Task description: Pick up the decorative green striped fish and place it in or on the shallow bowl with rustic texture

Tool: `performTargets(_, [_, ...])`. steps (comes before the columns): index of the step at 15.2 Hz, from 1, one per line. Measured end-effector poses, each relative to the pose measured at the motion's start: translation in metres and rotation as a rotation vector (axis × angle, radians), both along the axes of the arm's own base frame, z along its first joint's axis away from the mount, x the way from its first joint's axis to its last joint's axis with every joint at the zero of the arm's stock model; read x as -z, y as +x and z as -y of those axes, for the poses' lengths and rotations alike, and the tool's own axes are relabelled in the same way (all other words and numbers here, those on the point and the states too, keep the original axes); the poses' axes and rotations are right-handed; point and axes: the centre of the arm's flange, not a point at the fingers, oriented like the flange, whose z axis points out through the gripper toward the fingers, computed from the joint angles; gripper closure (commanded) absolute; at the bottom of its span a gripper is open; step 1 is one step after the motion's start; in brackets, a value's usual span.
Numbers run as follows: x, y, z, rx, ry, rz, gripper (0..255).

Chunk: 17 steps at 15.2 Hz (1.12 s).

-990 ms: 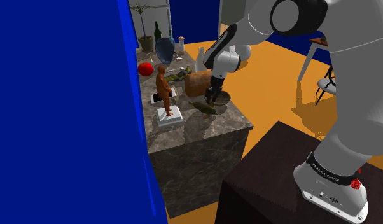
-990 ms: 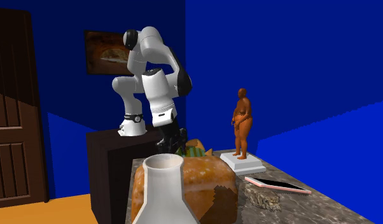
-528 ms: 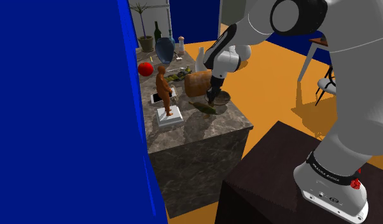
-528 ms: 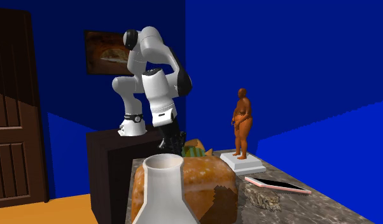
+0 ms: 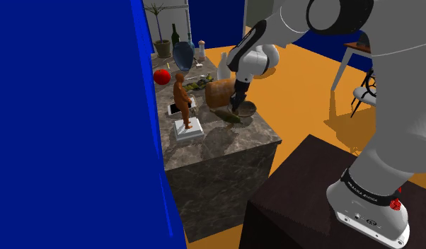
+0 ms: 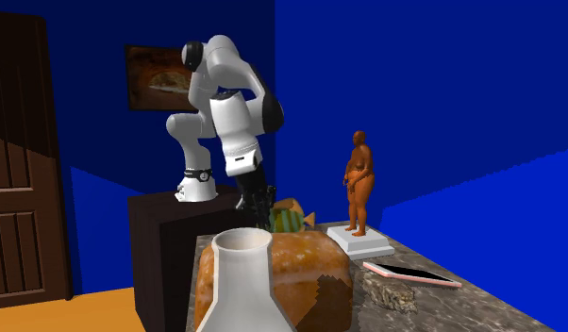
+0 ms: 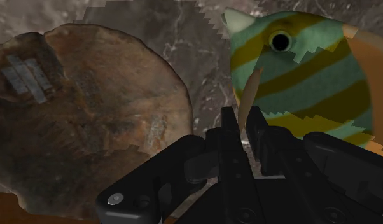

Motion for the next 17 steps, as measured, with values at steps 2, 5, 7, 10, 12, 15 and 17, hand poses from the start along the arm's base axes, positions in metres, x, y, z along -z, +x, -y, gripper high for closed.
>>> performTargets(2, [-0.01,0.0,0.001,0.0,0.0,0.0,255])
performTargets(5, [-0.025,-0.001,-0.001,0.0,0.0,0.0,255])
performTargets(7, [-0.036,0.0,0.0,0.0,0.0,0.0,255])
performTargets(10, [-0.052,0.0,0.001,0.0,0.0,0.0,255])
performTargets(12, [-0.062,0.0,0.0,0.0,0.0,0.0,255])
performTargets(15, [-0.079,0.0,0.001,0.0,0.0,0.0,255])
performTargets(17, [-0.088,0.001,0.0,0.0,0.0,0.0,255])
